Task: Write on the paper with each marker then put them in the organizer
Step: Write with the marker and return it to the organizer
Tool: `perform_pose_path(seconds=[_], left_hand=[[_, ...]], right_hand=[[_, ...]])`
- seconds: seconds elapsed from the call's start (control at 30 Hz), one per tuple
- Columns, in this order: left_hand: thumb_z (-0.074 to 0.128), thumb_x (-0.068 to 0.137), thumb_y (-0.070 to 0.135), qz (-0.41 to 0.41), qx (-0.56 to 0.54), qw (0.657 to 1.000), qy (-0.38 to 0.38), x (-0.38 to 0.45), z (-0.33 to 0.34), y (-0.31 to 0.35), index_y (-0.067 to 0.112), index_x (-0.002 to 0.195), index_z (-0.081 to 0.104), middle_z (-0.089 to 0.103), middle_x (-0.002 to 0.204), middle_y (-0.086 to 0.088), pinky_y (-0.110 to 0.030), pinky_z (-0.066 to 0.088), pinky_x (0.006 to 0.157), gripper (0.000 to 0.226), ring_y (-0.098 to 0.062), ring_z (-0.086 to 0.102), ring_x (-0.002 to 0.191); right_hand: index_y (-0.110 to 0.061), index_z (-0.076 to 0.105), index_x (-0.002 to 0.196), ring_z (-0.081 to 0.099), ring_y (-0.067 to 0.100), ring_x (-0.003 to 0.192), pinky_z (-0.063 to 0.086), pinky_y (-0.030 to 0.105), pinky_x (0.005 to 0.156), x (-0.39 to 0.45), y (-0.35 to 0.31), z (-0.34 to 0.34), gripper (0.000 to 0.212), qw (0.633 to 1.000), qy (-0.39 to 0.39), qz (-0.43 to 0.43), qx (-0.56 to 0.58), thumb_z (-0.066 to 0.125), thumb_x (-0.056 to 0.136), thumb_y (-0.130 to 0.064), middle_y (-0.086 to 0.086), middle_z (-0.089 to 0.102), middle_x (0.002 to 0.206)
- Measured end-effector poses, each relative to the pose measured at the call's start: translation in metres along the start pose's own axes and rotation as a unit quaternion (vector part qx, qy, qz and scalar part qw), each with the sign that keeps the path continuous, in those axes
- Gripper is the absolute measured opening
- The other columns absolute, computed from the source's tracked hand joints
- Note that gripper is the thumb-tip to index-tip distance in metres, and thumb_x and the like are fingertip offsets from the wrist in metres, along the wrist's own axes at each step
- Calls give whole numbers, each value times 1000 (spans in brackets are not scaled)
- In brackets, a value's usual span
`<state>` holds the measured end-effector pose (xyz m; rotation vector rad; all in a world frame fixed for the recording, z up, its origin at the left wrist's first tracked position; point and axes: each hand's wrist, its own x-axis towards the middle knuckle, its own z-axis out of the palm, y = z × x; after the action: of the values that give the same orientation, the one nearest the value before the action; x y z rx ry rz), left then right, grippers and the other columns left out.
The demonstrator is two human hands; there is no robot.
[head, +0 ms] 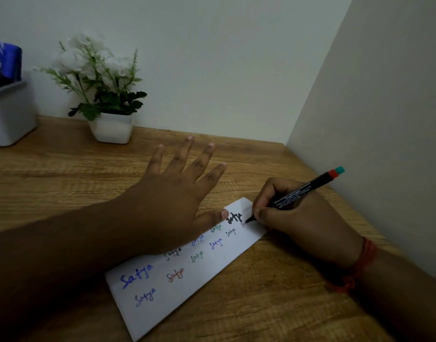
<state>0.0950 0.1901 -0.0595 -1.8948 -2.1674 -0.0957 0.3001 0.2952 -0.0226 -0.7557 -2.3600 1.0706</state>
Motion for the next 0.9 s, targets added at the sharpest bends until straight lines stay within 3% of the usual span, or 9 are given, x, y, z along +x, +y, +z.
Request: perform_pose_path(seconds=[0.63, 0.8, 0.9], left_hand=[[-3, 82, 79, -3, 2, 1000, -17, -1, -2, 1, 38, 147, -26, -43, 152, 5, -60, -13, 115, 81, -23, -45, 136], [-7, 79, 80, -1, 3, 1000, -15, 1, -1, 1, 38, 146, -26, -44, 152, 5, -60, -10, 116, 82, -23, -44, 137], [-9, 77, 80, -2, 2, 1000, -18, 1, -1, 0, 39, 146, -27, -45, 151, 6, -60, -11, 116, 82, -23, -45, 137]], right_hand=[[-12, 69, 72, 59, 3, 63, 45, 16, 55, 1, 2, 1, 17, 1000, 15, -7, -13, 69, 83, 0, 1, 71, 76], [-10, 68, 72, 66, 18, 74, 50, 24, 62, 0, 2, -1, 16, 1000, 6, -18, -15, 67, 82, 3, 3, 72, 78], [-9, 68, 73, 63, 12, 69, 49, 22, 59, 1, 3, -2, 15, 1000, 21, -18, -9, 67, 83, 2, 4, 72, 78]])
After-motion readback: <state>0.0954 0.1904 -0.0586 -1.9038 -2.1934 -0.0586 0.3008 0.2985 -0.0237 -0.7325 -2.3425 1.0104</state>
